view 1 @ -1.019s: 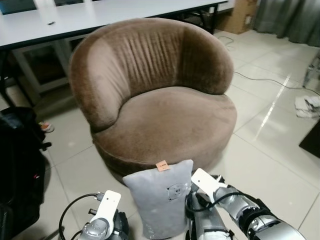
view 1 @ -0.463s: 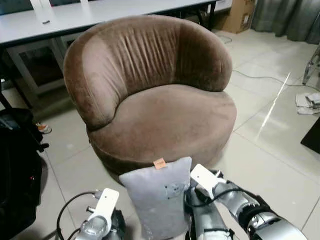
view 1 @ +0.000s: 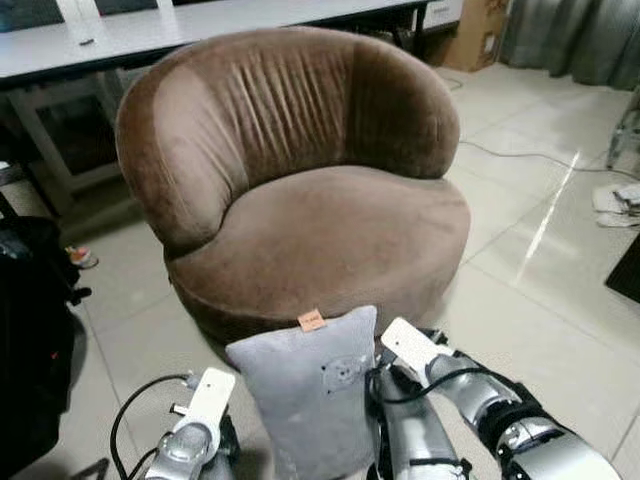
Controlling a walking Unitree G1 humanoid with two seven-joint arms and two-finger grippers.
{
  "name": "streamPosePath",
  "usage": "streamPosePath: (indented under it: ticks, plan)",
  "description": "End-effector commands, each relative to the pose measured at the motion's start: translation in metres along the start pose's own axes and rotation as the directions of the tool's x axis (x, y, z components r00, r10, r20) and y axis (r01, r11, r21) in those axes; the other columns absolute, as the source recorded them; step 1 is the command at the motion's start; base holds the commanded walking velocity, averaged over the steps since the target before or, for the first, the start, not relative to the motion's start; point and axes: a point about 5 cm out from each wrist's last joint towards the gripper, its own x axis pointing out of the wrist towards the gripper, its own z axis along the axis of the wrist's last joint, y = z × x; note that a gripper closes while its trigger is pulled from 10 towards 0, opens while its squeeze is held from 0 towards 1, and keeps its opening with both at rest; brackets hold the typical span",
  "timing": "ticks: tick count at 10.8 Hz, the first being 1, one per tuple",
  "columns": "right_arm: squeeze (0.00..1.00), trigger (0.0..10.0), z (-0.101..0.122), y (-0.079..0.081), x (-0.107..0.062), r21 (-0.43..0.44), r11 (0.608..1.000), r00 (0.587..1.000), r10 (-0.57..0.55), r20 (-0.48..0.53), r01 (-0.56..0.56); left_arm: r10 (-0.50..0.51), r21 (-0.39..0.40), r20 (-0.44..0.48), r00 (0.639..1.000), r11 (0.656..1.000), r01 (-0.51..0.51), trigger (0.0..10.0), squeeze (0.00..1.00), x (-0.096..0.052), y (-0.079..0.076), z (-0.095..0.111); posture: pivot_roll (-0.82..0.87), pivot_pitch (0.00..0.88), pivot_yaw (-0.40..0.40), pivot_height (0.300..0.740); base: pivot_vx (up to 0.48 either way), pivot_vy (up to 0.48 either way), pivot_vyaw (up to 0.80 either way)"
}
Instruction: Move the pillow to the sofa from floor
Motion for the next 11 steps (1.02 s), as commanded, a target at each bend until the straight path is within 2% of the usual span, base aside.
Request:
streamPosePath:
  ticks: [1,5,8,11]
  plan:
    - [0.0,10.0,-0.0262,0.0228,-0.0016,0.009,0.996,0.99,0.088,-0.106,-0.088,-0.112,-0.033,-0.239,0.965,0.994,0.107,10.0,0.0,-0.015,-0.0341,-0.0606,-0.13,0.0,-0.002,0.416,0.0,0.0,0.0]
    - [0.0,10.0,-0.0286,0.0223,-0.0021,-0.01,0.996,0.989,0.091,-0.118,-0.093,-0.118,-0.037,-0.236,0.965,0.993,0.112,10.0,0.0,-0.0153,-0.0363,-0.0611,-0.13,0.0,-0.003,0.416,0.0,0.0,0.0]
    - [0.0,10.0,-0.0293,0.0228,-0.0023,-0.006,0.995,0.988,0.1,-0.12,-0.102,-0.121,-0.038,-0.233,0.965,0.993,0.115,10.0,0.0,-0.0154,-0.037,-0.061,-0.13,0.0,-0.003,0.381,0.0,0.0,0.0]
    - [0.0,10.0,-0.0304,0.0222,-0.0026,-0.009,0.995,0.988,0.094,-0.119,-0.095,-0.121,-0.034,-0.233,0.965,0.993,0.117,10.0,0.0,-0.0154,-0.0383,-0.0608,-0.14,0.0,-0.006,0.381,0.0,0.0,0.0]
